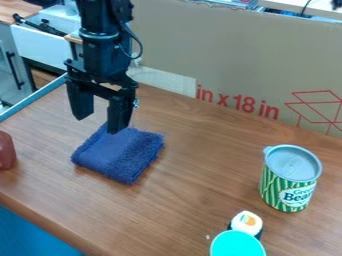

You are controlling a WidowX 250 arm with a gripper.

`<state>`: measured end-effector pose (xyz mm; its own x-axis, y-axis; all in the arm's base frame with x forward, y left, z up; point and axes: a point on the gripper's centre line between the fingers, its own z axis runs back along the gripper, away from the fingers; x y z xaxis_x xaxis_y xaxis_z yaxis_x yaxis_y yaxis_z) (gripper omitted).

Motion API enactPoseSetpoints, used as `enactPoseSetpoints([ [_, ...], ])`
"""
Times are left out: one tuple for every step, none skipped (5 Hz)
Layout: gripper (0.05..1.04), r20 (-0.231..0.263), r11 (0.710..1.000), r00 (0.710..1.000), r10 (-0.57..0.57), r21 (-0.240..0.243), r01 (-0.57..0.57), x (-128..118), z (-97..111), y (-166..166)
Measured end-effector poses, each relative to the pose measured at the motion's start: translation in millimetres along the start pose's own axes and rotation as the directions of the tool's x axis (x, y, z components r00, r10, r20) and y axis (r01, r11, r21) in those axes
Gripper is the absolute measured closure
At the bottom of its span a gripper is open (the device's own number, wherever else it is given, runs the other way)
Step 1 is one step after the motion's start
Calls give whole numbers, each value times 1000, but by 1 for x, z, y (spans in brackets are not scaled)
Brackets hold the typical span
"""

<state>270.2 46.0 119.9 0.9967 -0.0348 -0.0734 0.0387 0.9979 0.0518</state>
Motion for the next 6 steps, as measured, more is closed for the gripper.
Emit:
enactPoseSetpoints([
  [83, -27, 1000, 1000, -3, -6, 3, 0, -8, -1],
  [83, 19, 999, 999, -37, -2, 37, 22, -21, 1],
  [83, 40, 997, 997, -65, -31, 66, 58, -35, 1],
  [83, 15, 998, 998, -57, -26, 57, 79, -51, 4],
  [83, -47, 995, 996, -75, -63, 72, 87, -71, 2],
  [83, -95, 990, 988, -119, -92, 110, 86, -79, -1],
])
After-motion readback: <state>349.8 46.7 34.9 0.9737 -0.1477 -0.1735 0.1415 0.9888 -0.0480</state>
